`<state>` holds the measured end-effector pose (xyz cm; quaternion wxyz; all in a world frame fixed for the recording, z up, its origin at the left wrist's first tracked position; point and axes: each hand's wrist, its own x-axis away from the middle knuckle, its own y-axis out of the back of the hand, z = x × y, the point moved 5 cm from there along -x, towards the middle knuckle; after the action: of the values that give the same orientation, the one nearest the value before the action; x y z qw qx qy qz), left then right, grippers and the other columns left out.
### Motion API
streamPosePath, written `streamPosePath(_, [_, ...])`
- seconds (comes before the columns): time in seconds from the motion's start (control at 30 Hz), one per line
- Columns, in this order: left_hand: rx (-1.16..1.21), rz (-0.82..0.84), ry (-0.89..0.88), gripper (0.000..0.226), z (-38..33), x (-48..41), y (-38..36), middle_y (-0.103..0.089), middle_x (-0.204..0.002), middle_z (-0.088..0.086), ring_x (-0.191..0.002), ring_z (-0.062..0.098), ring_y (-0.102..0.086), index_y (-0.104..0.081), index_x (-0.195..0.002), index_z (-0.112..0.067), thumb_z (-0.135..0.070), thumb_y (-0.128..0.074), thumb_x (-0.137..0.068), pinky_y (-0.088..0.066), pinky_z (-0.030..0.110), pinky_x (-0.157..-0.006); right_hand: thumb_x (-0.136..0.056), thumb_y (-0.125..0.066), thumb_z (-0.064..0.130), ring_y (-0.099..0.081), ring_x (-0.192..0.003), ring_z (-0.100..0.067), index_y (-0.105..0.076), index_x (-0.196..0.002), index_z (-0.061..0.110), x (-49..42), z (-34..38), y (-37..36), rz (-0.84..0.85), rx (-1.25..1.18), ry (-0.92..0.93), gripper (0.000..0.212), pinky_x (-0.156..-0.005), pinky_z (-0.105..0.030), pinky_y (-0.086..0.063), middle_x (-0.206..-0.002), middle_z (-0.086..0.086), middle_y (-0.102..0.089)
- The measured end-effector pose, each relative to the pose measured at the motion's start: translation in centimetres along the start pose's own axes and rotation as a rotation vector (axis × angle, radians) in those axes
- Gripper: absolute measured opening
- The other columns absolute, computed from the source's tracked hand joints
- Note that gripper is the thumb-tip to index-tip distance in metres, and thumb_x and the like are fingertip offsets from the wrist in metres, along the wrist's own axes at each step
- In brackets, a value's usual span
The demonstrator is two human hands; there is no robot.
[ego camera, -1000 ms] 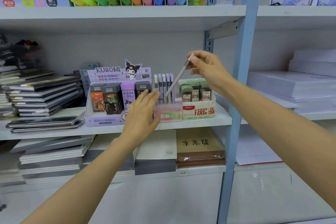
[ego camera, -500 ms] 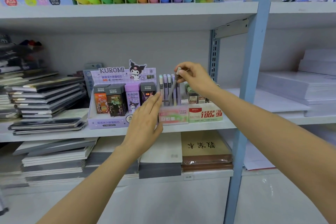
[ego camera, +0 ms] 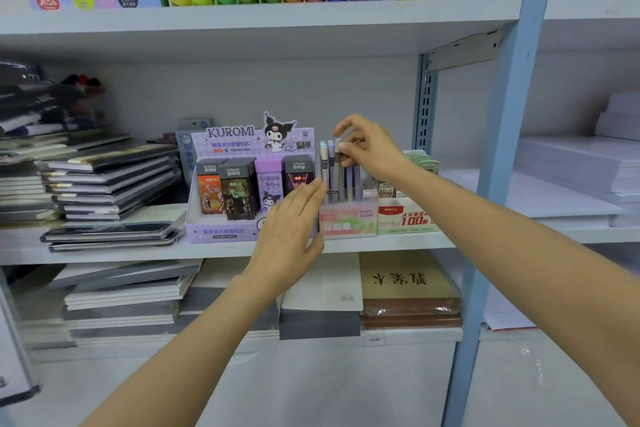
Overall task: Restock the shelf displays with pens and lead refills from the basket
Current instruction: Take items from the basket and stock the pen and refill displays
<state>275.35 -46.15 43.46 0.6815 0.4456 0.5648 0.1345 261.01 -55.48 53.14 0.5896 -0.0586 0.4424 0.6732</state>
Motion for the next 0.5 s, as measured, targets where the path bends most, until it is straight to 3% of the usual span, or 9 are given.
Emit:
streamPosePath(0.13, [0.013,0.006,0.005,0.073,0.0,0.0,0.0,-0.015,-0.161,-0.005,-0.146,0.015,-0.017,-0.014,-0.154,-0.019,-0.02,-0.054,-0.093,-0.022,0.04,-0.117,-0.091,-0.064,0.007,-0.067,-0.075,-0.016,-0.066,-0.095,0.012,0.0,-0.4,-0.3,-0.041,0.114,0.006,0.007,-0.08,-0.032,-0.058,-0.087,-0.005,-0.068])
streamPosePath(0.2, [0.024,0.018,0.014,0.073,0.0,0.0,0.0,-0.013,-0.161,-0.006,-0.146,0.013,-0.016,-0.013,-0.154,-0.019,-0.021,-0.054,-0.093,-0.023,0.042,-0.116,-0.09,-0.066,0.01,-0.06,-0.077,-0.005,-0.071,-0.101,0.011,-0.1,-0.1,-0.2,-0.06,0.216,0.027,0.013,-0.086,-0.029,-0.054,-0.088,0.005,-0.065])
streamPosePath(0.27, [0.038,0.011,0.011,0.072,-0.1,0.1,0.1,-0.014,-0.161,-0.006,-0.146,0.013,-0.016,-0.014,-0.154,-0.019,-0.021,-0.054,-0.094,-0.023,0.041,-0.117,-0.09,-0.066,0.015,-0.054,-0.077,0.0,-0.071,-0.109,0.013,0.5,0.8,0.2,-0.109,0.279,0.077,0.019,-0.084,-0.023,-0.05,-0.091,0.007,-0.061])
streamPosePath(0.37, [0.038,-0.107,-0.009,0.061,-0.2,1.5,0.5,-0.04,-0.148,0.006,-0.136,0.022,-0.036,-0.039,-0.145,-0.011,-0.01,-0.06,-0.087,-0.033,0.04,-0.111,-0.092,-0.063,0.016,-0.058,-0.079,-0.009,-0.071,-0.107,0.011,3.6,2.6,0.2,-0.191,0.205,0.209,0.017,-0.072,-0.019,-0.047,-0.094,0.0,-0.066])
streamPosePath(0.43, [0.063,-0.229,0.029,0.044,0.0,3.8,-0.2,-0.056,-0.124,0.011,-0.113,0.028,-0.052,-0.057,-0.123,-0.007,-0.001,-0.063,-0.079,-0.044,0.041,-0.092,-0.094,-0.061,0.016,-0.063,-0.073,-0.014,-0.071,-0.102,0.009,6.7,3.1,-1.7,-0.082,0.09,0.276,0.015,-0.066,-0.022,-0.051,-0.086,-0.001,-0.068])
streamPosePath(0.5, [0.114,-0.239,0.102,0.033,0.2,7.2,-2.6,-0.057,-0.107,0.009,-0.095,0.026,-0.053,-0.062,-0.108,-0.007,0.003,-0.063,-0.076,-0.045,0.038,-0.078,-0.095,-0.059,0.017,-0.063,-0.064,-0.012,-0.071,-0.098,0.008,10.3,2.4,-4.7,0.111,-0.022,0.275,0.015,-0.059,-0.026,-0.055,-0.078,0.0,-0.068])
